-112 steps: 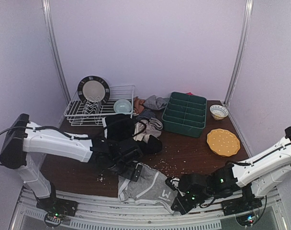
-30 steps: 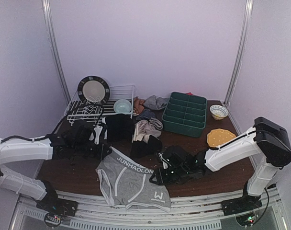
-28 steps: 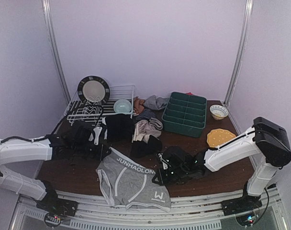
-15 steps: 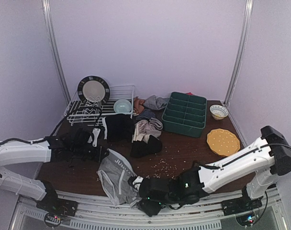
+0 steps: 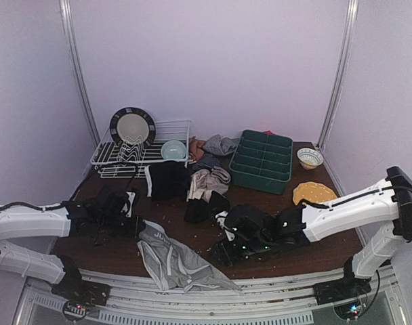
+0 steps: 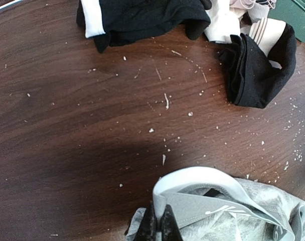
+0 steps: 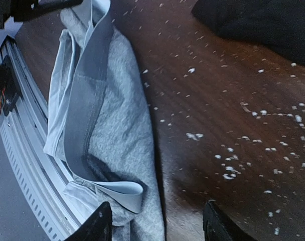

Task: Roll the underwear
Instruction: Adjust the underwear at the center of the board, then pick up the underwear from the center of the board.

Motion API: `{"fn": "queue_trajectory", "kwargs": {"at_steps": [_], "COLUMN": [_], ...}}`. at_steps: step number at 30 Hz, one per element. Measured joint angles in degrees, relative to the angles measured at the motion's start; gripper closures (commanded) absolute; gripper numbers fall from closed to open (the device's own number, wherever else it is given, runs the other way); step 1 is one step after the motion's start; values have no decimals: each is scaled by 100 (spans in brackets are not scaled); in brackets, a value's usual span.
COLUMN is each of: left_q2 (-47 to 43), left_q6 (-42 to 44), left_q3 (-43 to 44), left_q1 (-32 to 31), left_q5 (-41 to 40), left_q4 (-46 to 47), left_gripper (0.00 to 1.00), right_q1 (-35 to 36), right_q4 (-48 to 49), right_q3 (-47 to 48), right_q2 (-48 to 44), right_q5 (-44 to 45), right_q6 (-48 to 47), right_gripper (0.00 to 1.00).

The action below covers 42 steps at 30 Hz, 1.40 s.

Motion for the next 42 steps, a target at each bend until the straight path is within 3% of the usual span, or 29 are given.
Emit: {"fn": "queue_trajectory", "kwargs": {"at_steps": [5,12,22,27,33,39,40,42], "left_q2": [7,-2,-2,-28,-234,-127,-24,190], "left_q6": [-35,-37,-35,-22,31,61,66,76], "left_q3": [0,2,4,42,144,533,669,927], "left_q1": [0,0,0,0,-105,-728,-909,-1259], "left_q5": [-59,-101,-101,-96,76,120,83,4], "left_q4": [-28,-109,-109,-175,-382,-496,-535,-610], "left_gripper": [100,100,100,100,100,100,100,100], "right_q1": [94,125,125,125,133,151,160,188], "right_q4": [7,48,142,321,538,533,498,424], "right_q3": [516,573,719,522,-372,-1141,-1255,-1412], "right_q2": [953,1298,1587,1373,94,-1001,-1147,-1364], "right_q5": [-525,-1001,-1198,-1025,-372,153,210,258], "right_q6": [-42,-79,-105,-66,155,435,487,595], "right_gripper": [39,44,92,100,100,100,97,74]}}
